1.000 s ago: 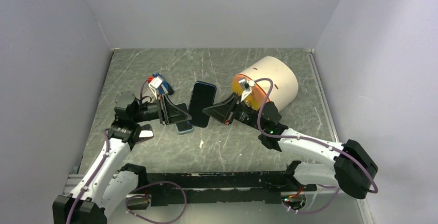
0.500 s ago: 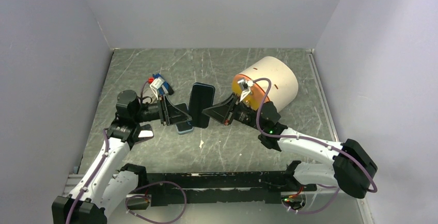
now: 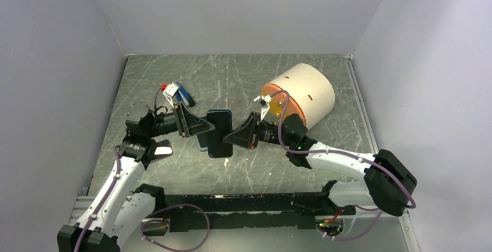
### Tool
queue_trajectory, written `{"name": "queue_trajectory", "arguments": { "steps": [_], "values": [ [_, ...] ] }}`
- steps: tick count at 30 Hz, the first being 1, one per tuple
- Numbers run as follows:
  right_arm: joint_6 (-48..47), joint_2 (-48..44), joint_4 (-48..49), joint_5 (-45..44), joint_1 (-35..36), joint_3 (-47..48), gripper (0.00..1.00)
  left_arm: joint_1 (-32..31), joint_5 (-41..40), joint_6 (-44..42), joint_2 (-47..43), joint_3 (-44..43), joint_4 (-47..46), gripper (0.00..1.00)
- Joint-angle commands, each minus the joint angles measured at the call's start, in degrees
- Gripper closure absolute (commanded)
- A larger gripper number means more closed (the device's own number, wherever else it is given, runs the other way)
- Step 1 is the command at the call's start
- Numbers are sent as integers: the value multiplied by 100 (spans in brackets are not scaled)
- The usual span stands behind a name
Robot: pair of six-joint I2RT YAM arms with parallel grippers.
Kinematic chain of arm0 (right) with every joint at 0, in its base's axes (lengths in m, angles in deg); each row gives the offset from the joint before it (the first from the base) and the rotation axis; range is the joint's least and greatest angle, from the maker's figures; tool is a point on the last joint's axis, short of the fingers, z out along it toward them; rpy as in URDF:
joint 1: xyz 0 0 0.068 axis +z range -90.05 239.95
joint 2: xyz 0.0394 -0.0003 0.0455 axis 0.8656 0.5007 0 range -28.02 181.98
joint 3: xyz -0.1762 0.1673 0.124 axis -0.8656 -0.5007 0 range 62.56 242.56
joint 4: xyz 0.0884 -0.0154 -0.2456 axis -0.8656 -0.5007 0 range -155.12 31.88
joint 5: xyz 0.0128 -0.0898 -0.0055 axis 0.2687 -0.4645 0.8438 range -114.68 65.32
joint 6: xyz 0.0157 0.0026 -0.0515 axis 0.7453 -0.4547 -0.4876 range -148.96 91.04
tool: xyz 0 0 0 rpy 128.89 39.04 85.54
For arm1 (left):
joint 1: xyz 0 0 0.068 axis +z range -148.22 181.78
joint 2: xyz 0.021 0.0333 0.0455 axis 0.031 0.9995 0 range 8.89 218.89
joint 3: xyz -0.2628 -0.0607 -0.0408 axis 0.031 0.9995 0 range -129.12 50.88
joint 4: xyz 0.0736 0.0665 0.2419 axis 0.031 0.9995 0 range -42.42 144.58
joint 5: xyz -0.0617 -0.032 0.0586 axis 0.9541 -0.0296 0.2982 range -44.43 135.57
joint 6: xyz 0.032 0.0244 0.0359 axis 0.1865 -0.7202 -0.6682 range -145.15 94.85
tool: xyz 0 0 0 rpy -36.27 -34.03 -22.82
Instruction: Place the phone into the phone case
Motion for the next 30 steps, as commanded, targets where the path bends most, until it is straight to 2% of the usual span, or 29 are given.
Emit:
{"name": "queue_trajectory", "arguments": {
  "steps": [1,3,9,11,15,17,19,22,24,27,29,30],
  "values": [
    [-39,-33,687,355,48,134,100,-1,-93,268,-37,-242,-466,43],
    [-63,-26,629,393,64,150,100,-1,-134,246,-41,-222,-455,49],
    [-118,-88,499,346,83,166,100,-5,-254,162,-17,-154,-413,89],
    [-166,-107,427,305,84,186,100,-1,-310,72,-35,-169,-320,97],
    [-171,-81,405,294,91,229,100,-1,-525,-343,-108,-316,330,97],
    [-154,-54,428,306,88,260,100,-3,-519,-381,-123,-343,397,88],
    [-156,-23,453,324,97,283,100,-2,-497,-355,-127,-362,421,74],
    [-198,45,405,376,110,343,100,-1,-484,-237,-129,-360,363,58],
    [-221,90,391,418,134,383,100,-1,-466,-148,-120,-356,285,51],
    [-246,149,339,450,170,427,100,-1,-457,-101,-109,-388,239,52],
    [-287,160,243,421,187,464,100,-1,-468,-109,-109,-406,247,60],
    [-319,160,185,404,196,493,100,4,-479,-140,-107,-420,295,67]
  ]
}}
